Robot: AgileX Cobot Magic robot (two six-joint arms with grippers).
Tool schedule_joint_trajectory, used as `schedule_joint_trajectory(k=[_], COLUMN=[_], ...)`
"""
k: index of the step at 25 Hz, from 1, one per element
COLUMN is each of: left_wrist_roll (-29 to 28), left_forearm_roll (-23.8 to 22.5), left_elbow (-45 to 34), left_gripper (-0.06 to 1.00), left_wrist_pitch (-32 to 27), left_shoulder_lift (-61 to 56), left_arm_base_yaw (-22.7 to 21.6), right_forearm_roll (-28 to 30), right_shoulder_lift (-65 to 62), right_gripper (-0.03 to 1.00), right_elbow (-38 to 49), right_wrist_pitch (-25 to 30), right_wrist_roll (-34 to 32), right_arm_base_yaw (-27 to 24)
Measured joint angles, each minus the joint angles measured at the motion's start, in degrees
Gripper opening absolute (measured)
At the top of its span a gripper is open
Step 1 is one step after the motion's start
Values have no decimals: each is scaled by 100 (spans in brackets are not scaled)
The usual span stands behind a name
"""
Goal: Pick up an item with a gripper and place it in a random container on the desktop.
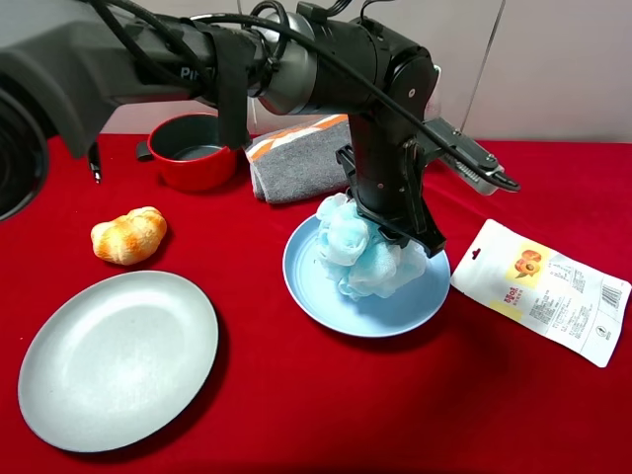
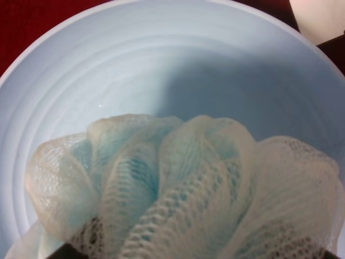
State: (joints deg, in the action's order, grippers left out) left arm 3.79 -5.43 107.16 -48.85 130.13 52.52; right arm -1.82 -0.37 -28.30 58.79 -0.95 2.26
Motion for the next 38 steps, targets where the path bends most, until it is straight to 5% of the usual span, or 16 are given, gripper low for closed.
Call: schedule_joint_trajectory(k=[4,9,12,25,38], left_wrist_roll=[0,0,-24,-49,-239], left_forearm_roll=[0,0,14,122,123], left_elbow=[0,0,0,40,76], left_gripper=[51,84,95,99,99], left_wrist_pitch=[0,-5,-11,-208,-1514], left_shoulder_lift=[0,0,0,-146,-1123], left_arm_base_yaw=[0,0,0,0,0], right_forearm_roll=[0,0,0,0,0], right_shoulder_lift=[0,0,0,0,0], right_gripper=[69,69,69,69,69], right_elbow=[0,0,0,0,0], right_wrist_pitch=[0,0,0,0,0], right_wrist_roll=[0,0,0,0,0], right_arm_base_yaw=[0,0,0,0,0])
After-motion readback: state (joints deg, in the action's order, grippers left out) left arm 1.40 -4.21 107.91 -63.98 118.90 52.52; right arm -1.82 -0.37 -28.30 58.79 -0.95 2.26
